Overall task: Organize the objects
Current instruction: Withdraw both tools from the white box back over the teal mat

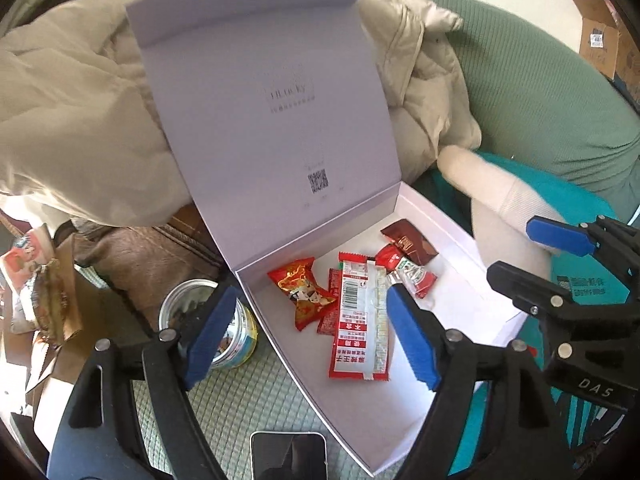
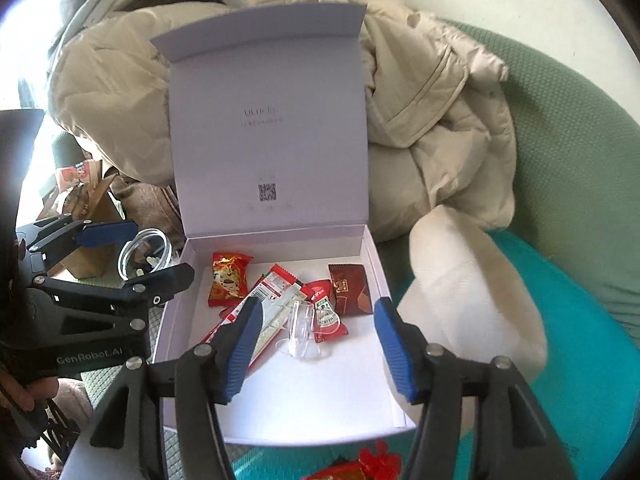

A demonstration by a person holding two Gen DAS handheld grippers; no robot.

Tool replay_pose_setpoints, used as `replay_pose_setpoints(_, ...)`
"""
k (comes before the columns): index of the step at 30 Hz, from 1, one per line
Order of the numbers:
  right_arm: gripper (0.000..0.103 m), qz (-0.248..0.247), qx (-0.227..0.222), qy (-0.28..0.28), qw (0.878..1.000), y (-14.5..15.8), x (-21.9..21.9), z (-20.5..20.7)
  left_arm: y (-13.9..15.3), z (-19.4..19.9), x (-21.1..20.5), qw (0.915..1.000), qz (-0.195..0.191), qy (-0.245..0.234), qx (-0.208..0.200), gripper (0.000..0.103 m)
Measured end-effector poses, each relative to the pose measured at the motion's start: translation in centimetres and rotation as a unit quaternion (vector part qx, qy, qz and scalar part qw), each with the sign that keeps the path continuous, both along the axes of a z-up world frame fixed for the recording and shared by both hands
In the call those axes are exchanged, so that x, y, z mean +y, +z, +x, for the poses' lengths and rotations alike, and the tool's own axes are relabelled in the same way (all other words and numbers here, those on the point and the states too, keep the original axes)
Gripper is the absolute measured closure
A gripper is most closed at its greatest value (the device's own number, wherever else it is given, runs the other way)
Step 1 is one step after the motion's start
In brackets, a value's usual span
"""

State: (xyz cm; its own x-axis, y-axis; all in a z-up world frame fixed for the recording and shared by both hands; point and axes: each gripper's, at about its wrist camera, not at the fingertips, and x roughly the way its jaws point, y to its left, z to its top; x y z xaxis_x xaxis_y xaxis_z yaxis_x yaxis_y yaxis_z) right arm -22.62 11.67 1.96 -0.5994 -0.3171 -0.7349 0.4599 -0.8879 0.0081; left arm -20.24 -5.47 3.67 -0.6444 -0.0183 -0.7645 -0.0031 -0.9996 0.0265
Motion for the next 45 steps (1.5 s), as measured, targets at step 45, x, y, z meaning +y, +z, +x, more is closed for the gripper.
replay_pose_setpoints(45,0.038,-0.021,-0.008,-0.048,0.999,0.6,4.9,14.5,0.1,13.5,3.7,1.0,-0.006,0.0,-0.001,0.024)
